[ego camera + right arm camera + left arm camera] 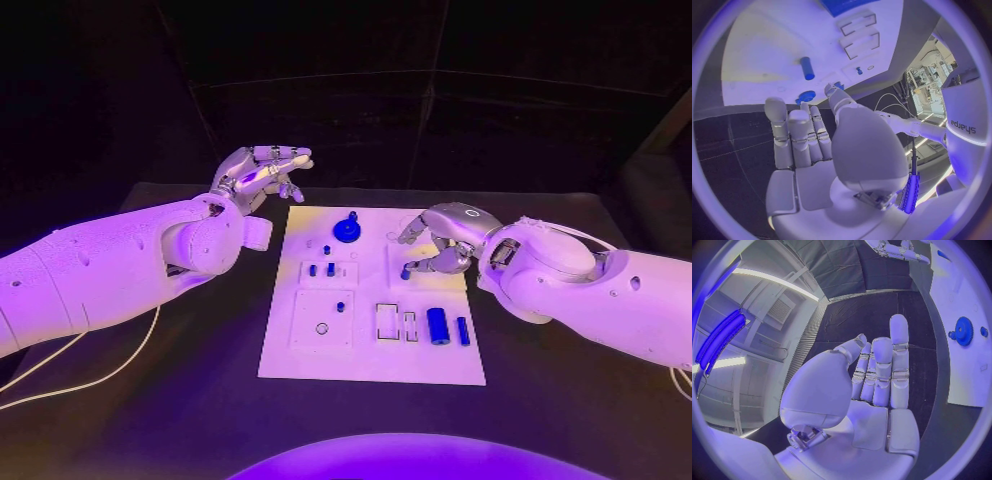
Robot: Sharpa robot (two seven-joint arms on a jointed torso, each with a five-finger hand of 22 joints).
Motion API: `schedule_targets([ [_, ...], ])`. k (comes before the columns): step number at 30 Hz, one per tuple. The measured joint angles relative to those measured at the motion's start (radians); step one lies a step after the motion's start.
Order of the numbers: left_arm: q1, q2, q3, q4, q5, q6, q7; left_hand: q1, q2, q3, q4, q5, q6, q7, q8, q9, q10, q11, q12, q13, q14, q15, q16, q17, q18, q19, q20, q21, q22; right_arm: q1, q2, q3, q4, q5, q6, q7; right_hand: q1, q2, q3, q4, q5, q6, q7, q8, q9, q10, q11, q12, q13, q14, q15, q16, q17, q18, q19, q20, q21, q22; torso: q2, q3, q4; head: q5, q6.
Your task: Assemble the parts on the task board
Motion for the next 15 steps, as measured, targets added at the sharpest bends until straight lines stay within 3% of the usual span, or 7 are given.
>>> schedule_targets([
  [8,0.000,0.003,-0.002,-0.002,0.000,0.002,0.000,0.000,0.000,0.000,0.000,0.000,0.000,0.000,0.000,0.000,0.000,0.000,0.000,0.000,0.000,0.000,0.000,0.000,0.000,0.000,0.000,0.000,0.000,0.003,0.014,0.000,-0.034,-0.017,0.065,-0.026,0.032,0.007,-0.046,0.027,-0.004,-0.026,-0.019,0.000,0.000,-0.033,0.005,0.013,0.000,0.000,0.000,-0.007,-0.014,0.000,0.000,0.000,-0.007,-0.012,0.001,0.0011,0.0030,-0.004,0.003],
  [15,0.000,0.003,-0.003,-0.003,0.000,0.003,-0.001,0.000,0.000,0.000,0.000,0.000,0.000,0.000,0.000,0.000,0.000,0.000,0.000,0.000,0.000,0.000,0.000,0.000,0.000,0.000,0.000,0.000,0.000,0.003,0.035,-0.001,-0.043,-0.031,0.139,-0.035,0.036,0.011,-0.056,0.037,-0.008,-0.029,-0.016,0.000,0.000,-0.033,0.005,0.023,0.000,0.000,0.000,-0.007,-0.021,0.000,0.000,0.000,-0.011,-0.018,0.001,0.0006,0.0038,-0.004,0.002],
])
